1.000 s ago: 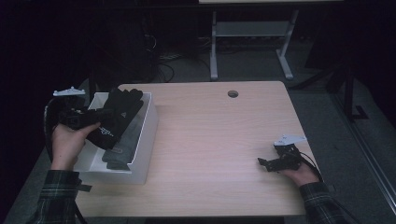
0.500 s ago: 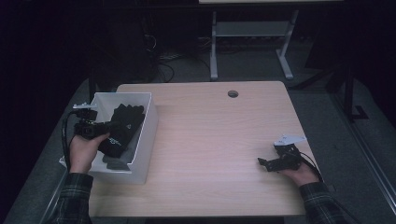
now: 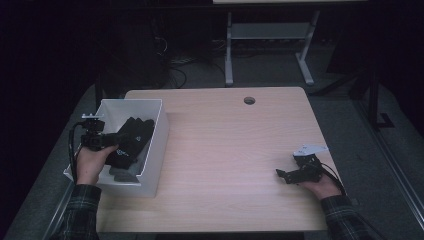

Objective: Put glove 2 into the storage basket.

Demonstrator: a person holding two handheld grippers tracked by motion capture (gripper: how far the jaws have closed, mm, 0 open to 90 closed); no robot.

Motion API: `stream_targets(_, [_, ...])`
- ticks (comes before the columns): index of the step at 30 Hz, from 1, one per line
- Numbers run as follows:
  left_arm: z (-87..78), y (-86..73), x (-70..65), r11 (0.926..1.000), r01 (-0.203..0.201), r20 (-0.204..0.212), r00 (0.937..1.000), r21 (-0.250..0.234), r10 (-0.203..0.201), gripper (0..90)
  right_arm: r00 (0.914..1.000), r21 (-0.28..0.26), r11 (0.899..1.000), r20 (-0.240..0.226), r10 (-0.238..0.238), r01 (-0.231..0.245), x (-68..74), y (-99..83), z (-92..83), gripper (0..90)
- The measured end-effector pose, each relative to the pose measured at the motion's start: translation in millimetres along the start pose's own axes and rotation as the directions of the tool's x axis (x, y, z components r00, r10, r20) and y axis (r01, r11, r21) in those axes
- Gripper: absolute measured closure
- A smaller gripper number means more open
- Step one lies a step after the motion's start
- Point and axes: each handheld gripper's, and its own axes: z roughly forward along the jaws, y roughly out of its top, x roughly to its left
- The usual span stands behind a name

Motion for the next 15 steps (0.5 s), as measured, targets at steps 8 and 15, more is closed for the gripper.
stream_targets(8, [-21.2, 13.8, -2.8, 0.9975, -0.024, -0.008, 0.9997, -0.067, 0.024, 34.3, 1.0, 0.0, 1.0, 0.0, 0.001, -0.001, 0.1, 0.0, 0.0, 5.9])
stream_targets(15, [-35.7, 28.1, -21.0, 0.9907, -0.072, 0.028, 0.9968, -0.115, 0.076, 32.1, 1.0, 0.0, 1.0, 0.001, 0.001, -0.001, 0.1, 0.1, 0.1, 5.9])
